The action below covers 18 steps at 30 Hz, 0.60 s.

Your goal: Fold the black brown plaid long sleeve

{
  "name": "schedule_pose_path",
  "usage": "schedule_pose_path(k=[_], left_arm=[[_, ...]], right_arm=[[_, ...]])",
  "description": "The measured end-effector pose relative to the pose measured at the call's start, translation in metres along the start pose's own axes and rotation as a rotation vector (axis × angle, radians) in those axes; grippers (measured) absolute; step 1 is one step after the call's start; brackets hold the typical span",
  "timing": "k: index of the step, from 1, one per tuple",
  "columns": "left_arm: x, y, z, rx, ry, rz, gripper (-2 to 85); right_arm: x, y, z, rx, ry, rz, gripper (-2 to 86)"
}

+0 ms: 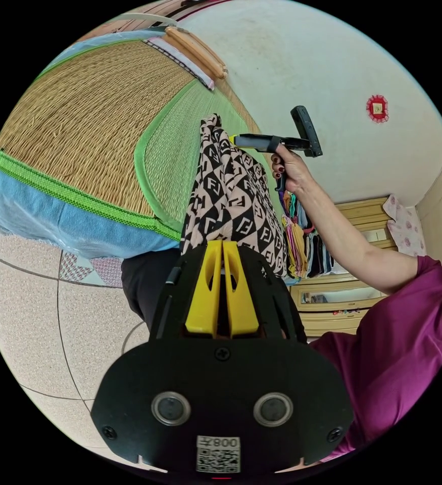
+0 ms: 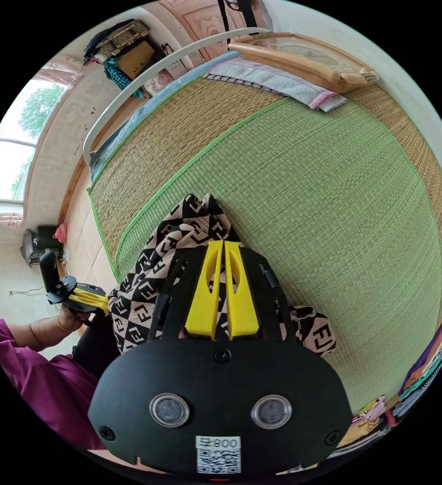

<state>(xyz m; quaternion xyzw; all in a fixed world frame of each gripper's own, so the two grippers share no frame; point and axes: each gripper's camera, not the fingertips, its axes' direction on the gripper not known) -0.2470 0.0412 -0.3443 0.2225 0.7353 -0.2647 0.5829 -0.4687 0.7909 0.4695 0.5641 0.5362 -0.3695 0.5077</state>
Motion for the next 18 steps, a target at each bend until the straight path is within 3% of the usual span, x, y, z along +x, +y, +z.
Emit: schedule_pose_path(k=[9,18], left_arm=[[-0.001,-0.001,0.001,0.001,-0.003,0.002,0.0],[-0.003,-0.001,0.002,-0.002,-0.004,0.002,0.0]], right_arm=[[-0.005,0.012,-0.020,0.102,0.107,0.005,1.0],[0.005,0.013,0.007,0.013,0.011,-0.033,2.2]])
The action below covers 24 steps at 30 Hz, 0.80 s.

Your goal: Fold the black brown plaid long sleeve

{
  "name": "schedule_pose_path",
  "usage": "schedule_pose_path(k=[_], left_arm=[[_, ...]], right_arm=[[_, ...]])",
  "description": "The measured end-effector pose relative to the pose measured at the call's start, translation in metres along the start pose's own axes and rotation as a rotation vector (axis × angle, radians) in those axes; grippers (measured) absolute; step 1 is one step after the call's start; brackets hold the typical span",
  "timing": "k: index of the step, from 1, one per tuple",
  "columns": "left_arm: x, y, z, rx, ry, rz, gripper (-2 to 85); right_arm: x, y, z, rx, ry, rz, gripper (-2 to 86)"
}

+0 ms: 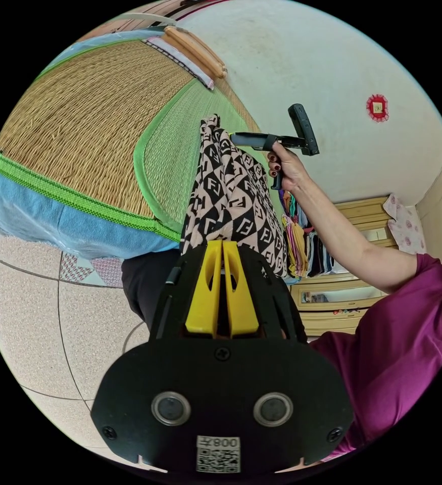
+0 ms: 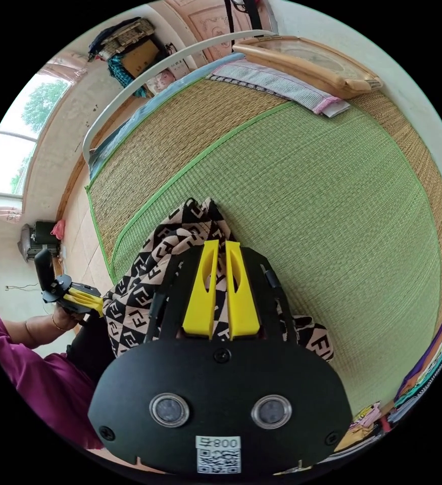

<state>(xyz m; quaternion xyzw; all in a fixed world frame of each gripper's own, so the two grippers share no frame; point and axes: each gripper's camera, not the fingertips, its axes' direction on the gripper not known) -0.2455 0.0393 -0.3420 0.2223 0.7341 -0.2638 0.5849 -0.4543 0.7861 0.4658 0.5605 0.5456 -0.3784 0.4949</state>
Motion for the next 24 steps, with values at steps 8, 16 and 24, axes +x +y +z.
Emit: schedule_pose_path(k=[8,16,24], left_arm=[[0.004,0.001,0.000,0.011,-0.014,0.010,0.0],[0.006,0.004,0.004,0.011,-0.024,0.014,0.0],[0.009,0.008,0.013,0.011,-0.026,0.014,0.0]], right_arm=[[0.013,0.032,-0.012,0.040,0.003,0.046,0.4],[0.005,0.045,-0.008,0.102,-0.005,0.117,0.2],[-0.078,0.060,-0.002,0.133,0.069,-0.031,0.2]])
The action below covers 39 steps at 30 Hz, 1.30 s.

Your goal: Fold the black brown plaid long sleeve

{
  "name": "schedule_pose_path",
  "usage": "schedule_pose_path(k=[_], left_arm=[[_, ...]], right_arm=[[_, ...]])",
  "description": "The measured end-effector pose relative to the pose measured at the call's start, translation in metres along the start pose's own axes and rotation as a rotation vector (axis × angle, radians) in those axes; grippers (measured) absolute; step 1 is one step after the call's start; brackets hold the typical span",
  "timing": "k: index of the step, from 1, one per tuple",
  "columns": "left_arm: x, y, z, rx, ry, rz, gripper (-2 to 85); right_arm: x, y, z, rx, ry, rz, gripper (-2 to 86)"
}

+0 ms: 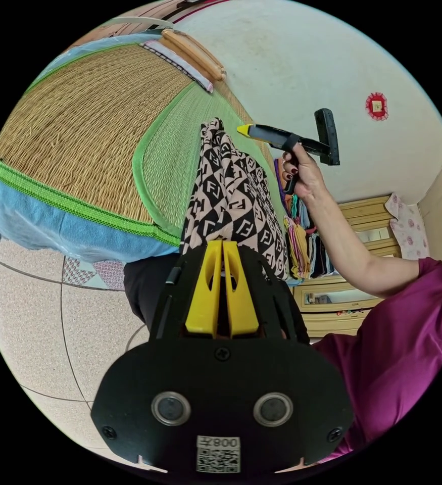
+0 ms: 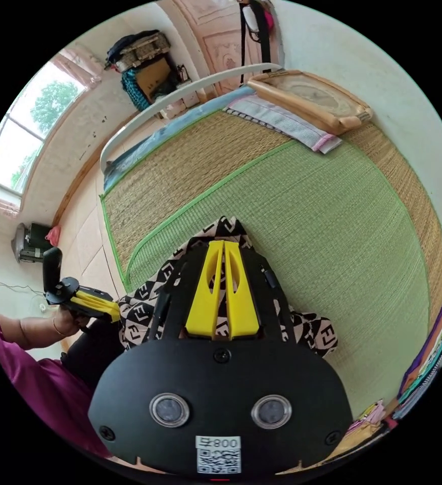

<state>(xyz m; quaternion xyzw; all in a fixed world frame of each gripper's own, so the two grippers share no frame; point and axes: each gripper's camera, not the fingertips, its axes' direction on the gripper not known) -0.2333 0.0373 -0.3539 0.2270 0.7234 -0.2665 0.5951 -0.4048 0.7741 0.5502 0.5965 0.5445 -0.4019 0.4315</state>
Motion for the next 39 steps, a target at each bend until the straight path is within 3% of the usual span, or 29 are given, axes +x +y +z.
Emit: schedule_pose_path(k=[2,5,12,17,26,30,39], left_arm=[[0.003,0.001,0.002,-0.002,-0.013,0.006,0.0],[0.007,0.004,0.005,0.002,-0.028,0.012,0.1],[0.021,0.015,0.005,0.030,-0.045,0.027,0.0],[0.033,0.033,-0.007,0.078,-0.061,0.050,0.1],[0.075,0.058,0.016,0.079,-0.230,0.181,0.1],[0.078,0.059,0.052,0.013,-0.365,0.193,0.1],[0.066,0.056,0.079,-0.063,-0.293,0.139,0.0]], right_arm=[[-0.021,-0.003,0.043,-0.109,0.102,-0.039,0.2],[-0.032,0.007,0.056,-0.054,0.140,-0.036,0.2],[-0.014,0.029,0.041,-0.035,0.027,0.092,0.1],[-0.028,0.110,0.002,0.086,-0.098,0.128,0.1],[-0.117,0.263,0.025,0.086,-0.238,0.148,0.1],[-0.138,0.271,0.065,0.055,-0.203,0.172,0.1],[-0.167,0.274,0.130,0.017,-0.139,0.190,0.1]])
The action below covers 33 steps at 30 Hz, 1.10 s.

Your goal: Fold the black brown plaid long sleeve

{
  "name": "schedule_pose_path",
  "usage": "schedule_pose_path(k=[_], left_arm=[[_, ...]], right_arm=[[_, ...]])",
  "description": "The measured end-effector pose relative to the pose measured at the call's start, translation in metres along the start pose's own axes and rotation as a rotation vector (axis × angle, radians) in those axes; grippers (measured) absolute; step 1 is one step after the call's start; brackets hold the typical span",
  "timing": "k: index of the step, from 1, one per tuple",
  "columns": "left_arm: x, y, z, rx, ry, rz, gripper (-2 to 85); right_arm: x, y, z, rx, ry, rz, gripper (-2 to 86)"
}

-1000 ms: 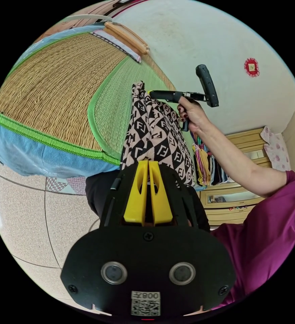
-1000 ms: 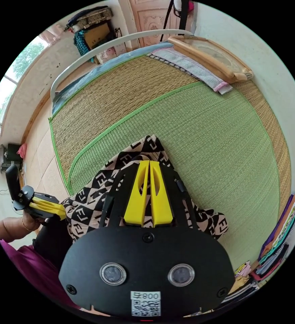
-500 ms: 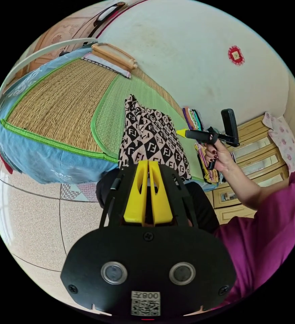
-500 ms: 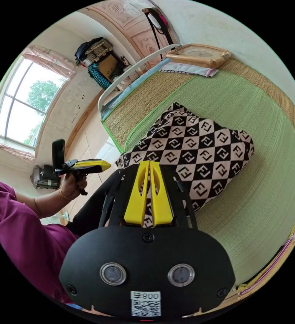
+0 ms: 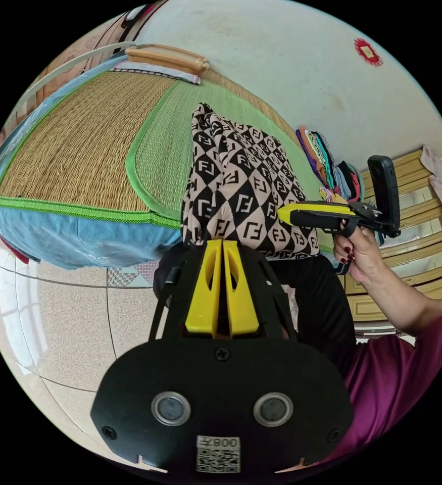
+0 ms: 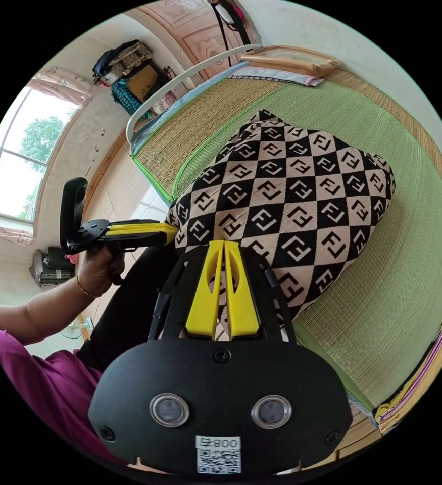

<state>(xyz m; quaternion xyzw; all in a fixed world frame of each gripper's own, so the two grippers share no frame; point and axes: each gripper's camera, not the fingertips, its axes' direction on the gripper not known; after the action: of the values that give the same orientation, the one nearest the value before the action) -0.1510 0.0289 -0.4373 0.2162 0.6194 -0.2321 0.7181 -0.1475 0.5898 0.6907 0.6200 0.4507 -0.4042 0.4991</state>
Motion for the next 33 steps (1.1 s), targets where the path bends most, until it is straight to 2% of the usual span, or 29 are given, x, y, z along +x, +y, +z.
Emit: schedule_pose_path(k=[12,20,26,33], left_arm=[[0.023,0.037,-0.017,0.102,0.114,0.003,0.1],[0.053,0.028,0.005,0.051,0.147,0.091,0.3],[0.068,0.003,0.036,-0.043,0.159,0.116,0.8],[0.091,-0.001,0.073,-0.161,0.290,0.135,4.2]], right_arm=[[0.007,0.035,0.042,0.068,-0.166,0.096,0.2],[0.033,0.124,0.055,0.158,-0.180,0.211,0.1],[0.050,0.142,0.115,0.125,-0.264,0.281,0.2],[0.055,0.165,0.152,0.164,-0.341,0.305,1.7]])
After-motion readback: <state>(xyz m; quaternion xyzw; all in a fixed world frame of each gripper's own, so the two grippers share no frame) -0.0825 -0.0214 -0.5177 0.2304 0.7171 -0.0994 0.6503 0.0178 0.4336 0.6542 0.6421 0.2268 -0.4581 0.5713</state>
